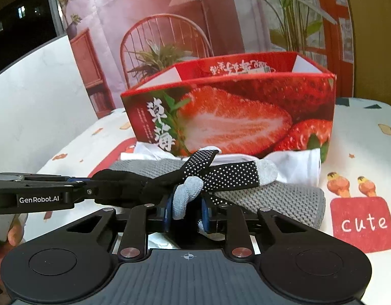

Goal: Organize soft objects
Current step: 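Close the left gripper on the glove while the right gripper grasps it too, then lift the black polka-dot glove with both grippers and carry it over the box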

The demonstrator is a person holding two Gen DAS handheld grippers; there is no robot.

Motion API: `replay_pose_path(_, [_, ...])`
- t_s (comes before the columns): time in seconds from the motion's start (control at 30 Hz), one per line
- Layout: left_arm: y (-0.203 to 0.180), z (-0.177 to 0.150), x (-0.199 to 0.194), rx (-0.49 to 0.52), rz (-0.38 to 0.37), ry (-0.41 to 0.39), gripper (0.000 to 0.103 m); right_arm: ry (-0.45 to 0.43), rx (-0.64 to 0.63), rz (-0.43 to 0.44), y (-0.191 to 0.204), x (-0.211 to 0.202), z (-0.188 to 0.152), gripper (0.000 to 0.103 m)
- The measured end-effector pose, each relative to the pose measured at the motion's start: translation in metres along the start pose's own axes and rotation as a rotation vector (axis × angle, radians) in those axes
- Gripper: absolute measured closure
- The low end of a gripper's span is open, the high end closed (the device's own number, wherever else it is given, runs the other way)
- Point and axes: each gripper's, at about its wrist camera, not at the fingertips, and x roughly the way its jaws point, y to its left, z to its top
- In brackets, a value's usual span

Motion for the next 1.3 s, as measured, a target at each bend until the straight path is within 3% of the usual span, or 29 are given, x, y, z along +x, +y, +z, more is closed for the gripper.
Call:
replay_pose_path(0.3, [-0.002,0.003,-0.013,0.015,0.000,-0.043,0.086,-0.053,-0.003,0.009,0.005,-0.014,0.007,0.083])
replay_pose_path(0.87, [-0.004,0.006,-0.023,0.018,-0.008,-0.074,0.086,-0.076,0.000,0.012,0.009,-0.021,0.008,0.083])
replay_pose_path(1.07, [-0.007,0.033,-0.030,0.028,-0.007,-0.126,0.086,-0.109,-0.011,0.019,0.009,-0.025,0.030,0.083])
replay_pose_path(1.3, [-0.020,0.093,-0.033,0.075,-0.021,-0.222,0.086,-0.178,-0.011,0.030,0.000,-0.027,0.091,0.084])
